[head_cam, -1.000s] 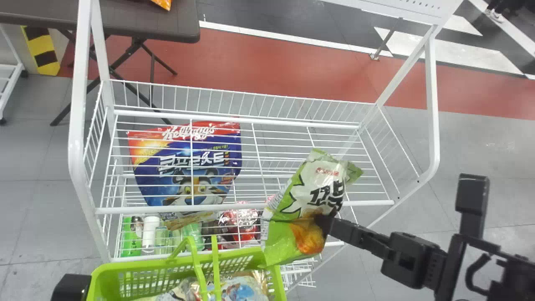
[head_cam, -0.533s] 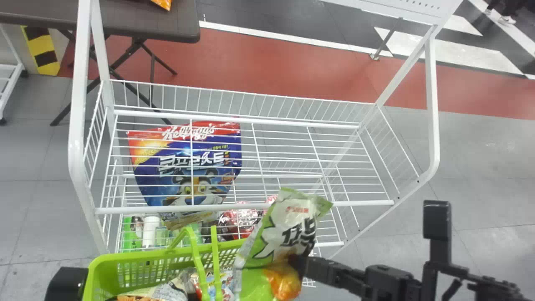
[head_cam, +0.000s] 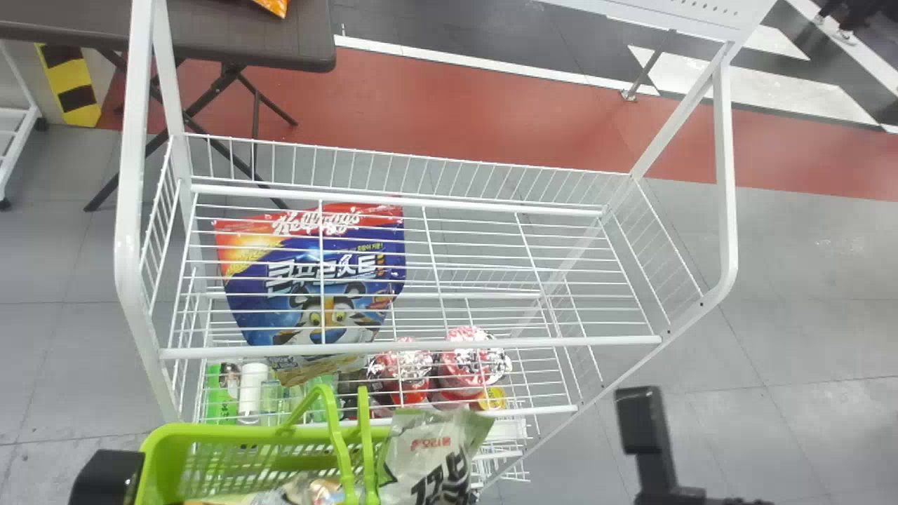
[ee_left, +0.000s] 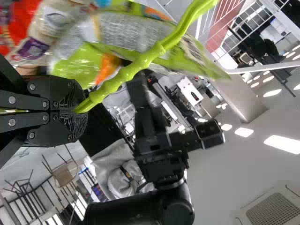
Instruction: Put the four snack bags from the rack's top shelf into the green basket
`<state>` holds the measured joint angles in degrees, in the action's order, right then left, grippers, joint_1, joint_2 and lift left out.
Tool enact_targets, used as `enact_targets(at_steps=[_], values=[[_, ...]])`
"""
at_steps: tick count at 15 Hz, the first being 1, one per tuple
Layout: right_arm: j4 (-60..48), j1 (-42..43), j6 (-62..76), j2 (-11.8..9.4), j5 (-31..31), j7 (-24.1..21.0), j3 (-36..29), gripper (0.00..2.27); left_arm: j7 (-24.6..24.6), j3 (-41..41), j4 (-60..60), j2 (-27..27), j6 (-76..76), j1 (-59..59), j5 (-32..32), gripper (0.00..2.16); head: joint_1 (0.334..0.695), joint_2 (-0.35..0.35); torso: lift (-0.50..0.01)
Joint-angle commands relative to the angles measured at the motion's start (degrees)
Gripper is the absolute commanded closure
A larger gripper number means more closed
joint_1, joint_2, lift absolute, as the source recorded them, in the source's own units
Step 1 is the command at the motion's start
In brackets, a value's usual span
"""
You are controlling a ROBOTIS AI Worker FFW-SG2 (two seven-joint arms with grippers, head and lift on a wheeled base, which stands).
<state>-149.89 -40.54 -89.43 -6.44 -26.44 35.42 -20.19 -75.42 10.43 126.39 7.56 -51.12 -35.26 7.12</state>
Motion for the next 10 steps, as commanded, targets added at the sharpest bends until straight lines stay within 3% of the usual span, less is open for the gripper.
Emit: enact_targets(at_steps=[1, 4, 6, 7, 8, 9, 10], values=[[1.5, -0.4, -0.7, 0.8, -1.9, 0.4, 2.3, 2.18, 0.1, 0.6, 0.3, 0.0, 0.0, -0.5, -0.1, 1.54, 0.695, -0.35, 0.0], [2.8, 0.2, -0.7, 1.7, -7.5, 0.1, 2.1, 2.17, 0.2, 0.9, 0.5, 0.0, 0.4, -1.7, -0.3, 1.54, 0.695, -0.35, 0.0], [5.8, 1.4, -0.7, 1.6, -9.6, 0.0, 1.3, 1.96, 0.1, 0.9, 0.6, 0.0, 1.8, -2.4, -0.3, 1.54, 0.695, -0.35, 0.0], [7.6, 2.1, -0.7, 1.6, -9.5, 0.0, 0.6, 1.62, 0.2, 0.9, 0.6, 0.0, 2.1, -2.7, -0.3, 1.54, 0.695, -0.35, 0.0], [9.0, 2.8, -0.7, 1.6, -9.4, 0.0, -0.9, 0.37, 0.2, 0.9, 0.6, 0.0, 2.1, -2.7, -0.3, 1.54, 0.695, -0.35, 0.0], [9.4, 3.0, -0.7, 1.6, -9.3, -0.1, -2.3, 0.0, 0.2, 0.8, 0.6, 0.0, 2.3, -2.8, -0.4, 1.54, 0.695, -0.35, 0.0], [9.5, 3.5, -0.7, 1.6, -8.9, -0.1, -4.4, 0.0, 0.2, 0.9, 0.6, -0.2, 2.3, -2.7, -0.5, 1.54, 0.695, -0.35, 0.0]])
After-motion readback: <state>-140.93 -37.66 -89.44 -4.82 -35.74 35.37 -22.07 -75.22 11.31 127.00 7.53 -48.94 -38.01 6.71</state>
